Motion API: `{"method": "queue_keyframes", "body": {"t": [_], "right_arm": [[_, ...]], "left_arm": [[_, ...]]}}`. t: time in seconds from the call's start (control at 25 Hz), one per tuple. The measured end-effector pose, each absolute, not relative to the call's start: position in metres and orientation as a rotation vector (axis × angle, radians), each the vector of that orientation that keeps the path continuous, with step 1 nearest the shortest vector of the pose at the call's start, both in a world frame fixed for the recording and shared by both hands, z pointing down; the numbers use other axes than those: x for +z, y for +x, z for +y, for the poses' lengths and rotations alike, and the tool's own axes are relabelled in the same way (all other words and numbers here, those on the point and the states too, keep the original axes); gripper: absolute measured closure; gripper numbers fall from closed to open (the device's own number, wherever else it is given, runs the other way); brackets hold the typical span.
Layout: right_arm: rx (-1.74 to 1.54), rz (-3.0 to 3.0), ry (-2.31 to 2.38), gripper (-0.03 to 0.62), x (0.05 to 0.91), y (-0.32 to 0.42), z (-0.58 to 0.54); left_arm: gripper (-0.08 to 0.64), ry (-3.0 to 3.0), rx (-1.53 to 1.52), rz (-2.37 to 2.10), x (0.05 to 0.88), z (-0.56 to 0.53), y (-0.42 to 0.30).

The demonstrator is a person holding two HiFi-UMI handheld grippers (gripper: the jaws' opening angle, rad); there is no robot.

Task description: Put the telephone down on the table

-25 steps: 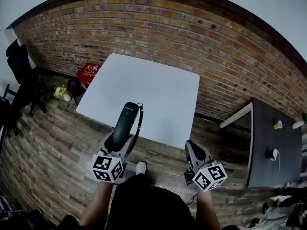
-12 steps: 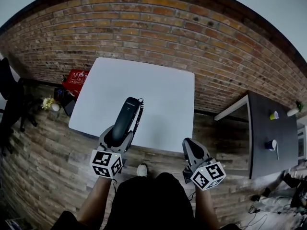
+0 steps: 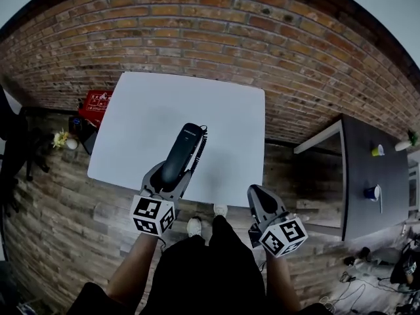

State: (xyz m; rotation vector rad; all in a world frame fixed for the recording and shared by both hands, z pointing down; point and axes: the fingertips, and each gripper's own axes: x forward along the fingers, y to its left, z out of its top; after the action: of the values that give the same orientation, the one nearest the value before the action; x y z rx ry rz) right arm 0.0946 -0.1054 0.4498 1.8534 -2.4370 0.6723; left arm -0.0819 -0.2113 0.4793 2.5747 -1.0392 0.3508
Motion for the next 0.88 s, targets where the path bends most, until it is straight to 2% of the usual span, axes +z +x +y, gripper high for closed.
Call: {"method": "queue_keyframes", "body": {"t": [0.52,0.88], "right_arm": [[0.725,-2.418,1.754,0.571,0.487,0.146,-0.181],[0.752,-2.432,1.571,0.571,0.523,0.148,-0.228]], "left_arm": [[0.285,2.466,0.446,-1.138,0.554,-0.271,-0.012],[0.285,2.342,0.515,-1.266,0.616,-0.319,0.000]]}}
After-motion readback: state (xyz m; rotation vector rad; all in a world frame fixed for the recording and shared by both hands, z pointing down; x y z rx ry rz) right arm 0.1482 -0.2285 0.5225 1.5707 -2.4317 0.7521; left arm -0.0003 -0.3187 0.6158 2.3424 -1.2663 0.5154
